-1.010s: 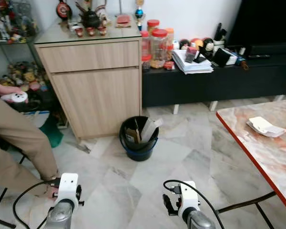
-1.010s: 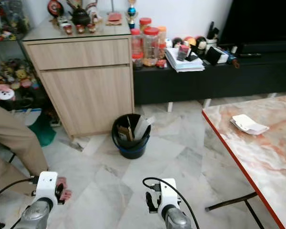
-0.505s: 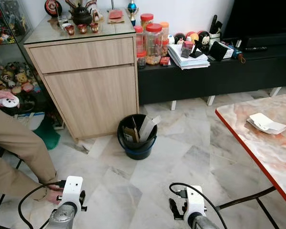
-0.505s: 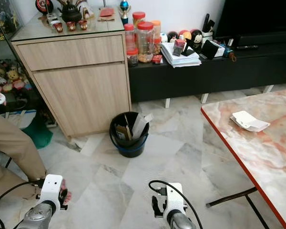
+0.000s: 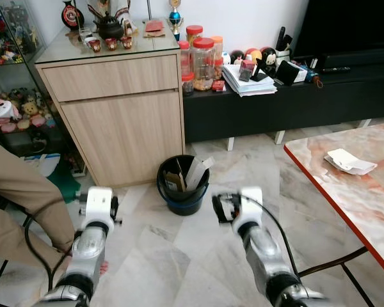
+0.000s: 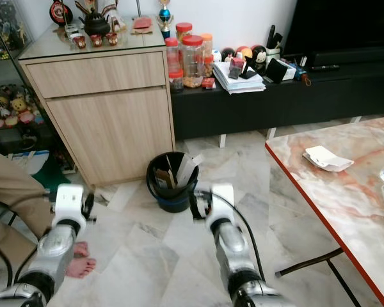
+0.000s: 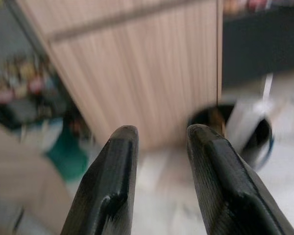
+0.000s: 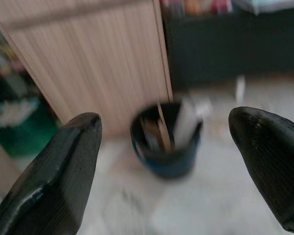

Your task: Picking trash to rubbish bin

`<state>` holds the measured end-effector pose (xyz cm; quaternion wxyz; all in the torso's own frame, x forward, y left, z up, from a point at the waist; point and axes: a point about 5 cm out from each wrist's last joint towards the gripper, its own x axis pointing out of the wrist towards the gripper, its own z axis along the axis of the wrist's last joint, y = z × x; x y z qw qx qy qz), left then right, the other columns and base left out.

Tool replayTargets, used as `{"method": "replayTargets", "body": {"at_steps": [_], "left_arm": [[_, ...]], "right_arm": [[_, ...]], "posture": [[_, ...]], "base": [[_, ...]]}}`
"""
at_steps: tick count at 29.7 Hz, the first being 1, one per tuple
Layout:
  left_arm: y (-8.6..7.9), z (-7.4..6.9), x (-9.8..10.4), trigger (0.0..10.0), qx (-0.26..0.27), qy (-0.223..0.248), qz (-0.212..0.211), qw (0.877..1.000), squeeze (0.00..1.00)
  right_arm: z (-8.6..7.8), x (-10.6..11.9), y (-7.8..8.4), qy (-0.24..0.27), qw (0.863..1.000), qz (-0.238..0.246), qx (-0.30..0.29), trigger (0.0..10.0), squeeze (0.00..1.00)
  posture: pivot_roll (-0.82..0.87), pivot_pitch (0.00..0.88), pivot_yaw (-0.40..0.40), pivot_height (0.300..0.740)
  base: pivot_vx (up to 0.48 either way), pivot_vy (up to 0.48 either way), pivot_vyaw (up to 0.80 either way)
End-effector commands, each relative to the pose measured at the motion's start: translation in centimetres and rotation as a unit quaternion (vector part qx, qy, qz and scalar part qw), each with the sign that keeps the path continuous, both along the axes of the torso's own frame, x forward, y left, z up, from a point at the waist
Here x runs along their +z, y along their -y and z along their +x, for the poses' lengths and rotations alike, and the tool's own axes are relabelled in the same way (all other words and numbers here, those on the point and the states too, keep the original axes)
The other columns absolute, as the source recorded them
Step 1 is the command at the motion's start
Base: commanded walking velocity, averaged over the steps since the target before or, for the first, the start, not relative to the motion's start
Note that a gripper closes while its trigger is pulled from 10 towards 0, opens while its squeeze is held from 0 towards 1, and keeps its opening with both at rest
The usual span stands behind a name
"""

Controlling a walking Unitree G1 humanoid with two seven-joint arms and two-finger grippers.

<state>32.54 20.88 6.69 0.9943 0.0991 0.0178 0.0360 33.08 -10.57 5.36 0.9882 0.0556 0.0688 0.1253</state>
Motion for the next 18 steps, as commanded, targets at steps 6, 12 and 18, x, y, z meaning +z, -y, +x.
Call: {"method": "replayTargets", "body": {"at_steps": [6, 12, 18], "left_arm": [[2.7, 1.4, 2.0, 10.0, -0.052, 0.045, 0.027, 0.997, 0.0], [3.8, 1.6, 2.4, 10.0, -0.071, 0.055, 0.031, 0.995, 0.0], [3.9, 1.7, 2.7, 10.0, -0.073, 0.063, 0.037, 0.995, 0.0]], "right_arm": [[0.5, 1.1, -0.6, 0.027, 1.0, 0.01, 0.001, 10.0, 0.0], [0.5, 1.4, -0.8, 0.044, 0.999, 0.019, -0.005, 10.0, 0.0], [0.9, 2.3, -1.0, 0.063, 0.998, 0.022, -0.006, 10.0, 0.0]], "posture": [[-0.08, 0.0, 0.013, 0.74], [-0.1, 0.0, 0.021, 0.74], [-0.09, 0.0, 0.019, 0.74]], "base": [[0.0, 0.0, -0.55], [0.0, 0.0, -0.8], [0.0, -0.042, -0.8]]}}
